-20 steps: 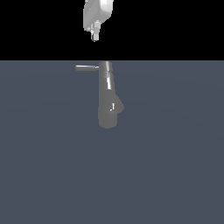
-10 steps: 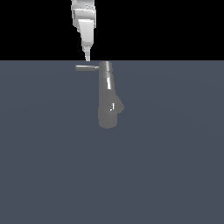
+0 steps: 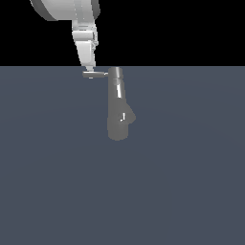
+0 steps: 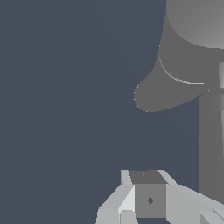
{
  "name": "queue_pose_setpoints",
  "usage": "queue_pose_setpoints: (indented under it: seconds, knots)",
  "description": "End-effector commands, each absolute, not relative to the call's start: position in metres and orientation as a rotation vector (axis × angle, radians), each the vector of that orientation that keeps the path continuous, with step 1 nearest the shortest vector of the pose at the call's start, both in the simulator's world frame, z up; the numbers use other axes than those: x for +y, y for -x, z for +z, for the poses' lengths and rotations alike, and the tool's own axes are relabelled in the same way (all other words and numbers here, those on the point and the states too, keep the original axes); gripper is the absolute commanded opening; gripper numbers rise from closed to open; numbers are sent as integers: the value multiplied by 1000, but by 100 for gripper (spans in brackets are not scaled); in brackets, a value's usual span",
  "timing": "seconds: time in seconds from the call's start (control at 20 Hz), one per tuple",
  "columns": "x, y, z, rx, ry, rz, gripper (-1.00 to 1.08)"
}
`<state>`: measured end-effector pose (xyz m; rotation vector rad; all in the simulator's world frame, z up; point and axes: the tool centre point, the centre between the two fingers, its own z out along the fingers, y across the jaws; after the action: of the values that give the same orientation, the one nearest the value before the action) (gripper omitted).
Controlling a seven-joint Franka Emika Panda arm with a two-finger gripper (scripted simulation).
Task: Turn on the faucet by rotating a designated handle.
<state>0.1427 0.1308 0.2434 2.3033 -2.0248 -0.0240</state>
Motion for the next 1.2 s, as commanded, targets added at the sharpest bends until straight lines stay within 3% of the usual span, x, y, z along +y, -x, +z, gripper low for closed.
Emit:
queue_pose_setpoints:
  seconds: [0.0,0.4,1.15]
  knots:
    - [134,-145,238,-2041,-2286,-14,-100]
    - [136,-146,234,-2047,-2278,-11,-100]
    - [134,-116,249,-2047,-2278,-11,-100]
